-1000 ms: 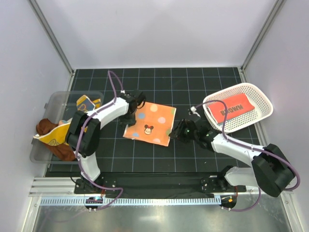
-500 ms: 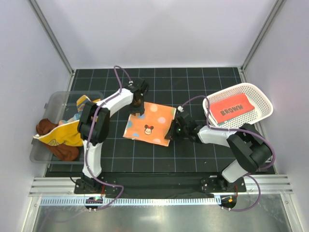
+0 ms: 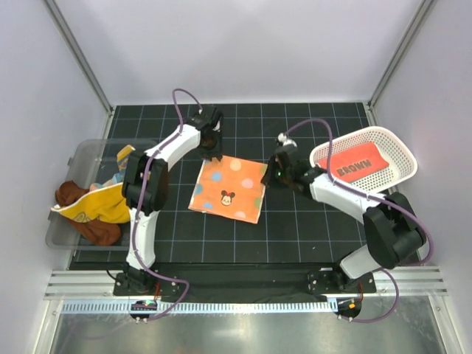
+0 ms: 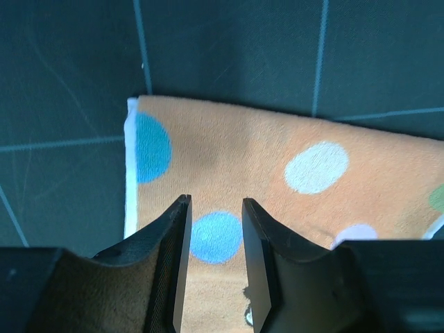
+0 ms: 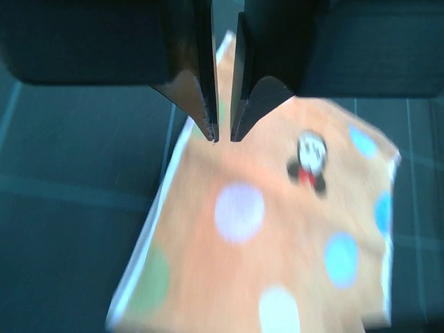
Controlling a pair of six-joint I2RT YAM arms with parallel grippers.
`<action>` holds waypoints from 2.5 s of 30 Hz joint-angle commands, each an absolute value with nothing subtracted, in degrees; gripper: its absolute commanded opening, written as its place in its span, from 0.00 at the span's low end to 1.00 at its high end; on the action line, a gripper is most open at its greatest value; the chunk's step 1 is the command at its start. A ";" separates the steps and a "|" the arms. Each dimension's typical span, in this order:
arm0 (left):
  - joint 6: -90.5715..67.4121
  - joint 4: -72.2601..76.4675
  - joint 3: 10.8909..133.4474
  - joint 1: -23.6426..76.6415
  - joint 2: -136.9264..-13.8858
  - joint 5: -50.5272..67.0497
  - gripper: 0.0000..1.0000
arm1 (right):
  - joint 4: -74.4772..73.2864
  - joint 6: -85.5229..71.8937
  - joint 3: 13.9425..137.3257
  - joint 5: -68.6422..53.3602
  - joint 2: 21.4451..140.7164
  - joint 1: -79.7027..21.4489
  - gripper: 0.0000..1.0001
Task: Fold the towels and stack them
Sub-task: Fold the towel
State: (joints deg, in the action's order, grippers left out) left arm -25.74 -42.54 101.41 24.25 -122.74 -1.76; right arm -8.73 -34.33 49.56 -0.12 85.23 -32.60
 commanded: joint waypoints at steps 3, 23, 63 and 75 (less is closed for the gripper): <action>-21.97 -41.57 105.46 23.47 -125.76 1.48 0.39 | -11.78 -25.14 63.10 -4.64 96.30 -24.62 0.16; -10.94 -46.49 114.43 22.33 -129.03 4.04 0.44 | -18.89 -11.26 75.05 -6.94 107.40 -21.00 0.27; 14.59 -51.95 124.45 13.89 -140.10 19.68 0.47 | -36.65 9.49 95.27 -32.96 126.21 -13.27 0.04; 14.68 -54.93 128.41 14.06 -143.88 28.20 0.39 | -38.06 10.81 96.85 -32.87 126.56 -12.66 0.01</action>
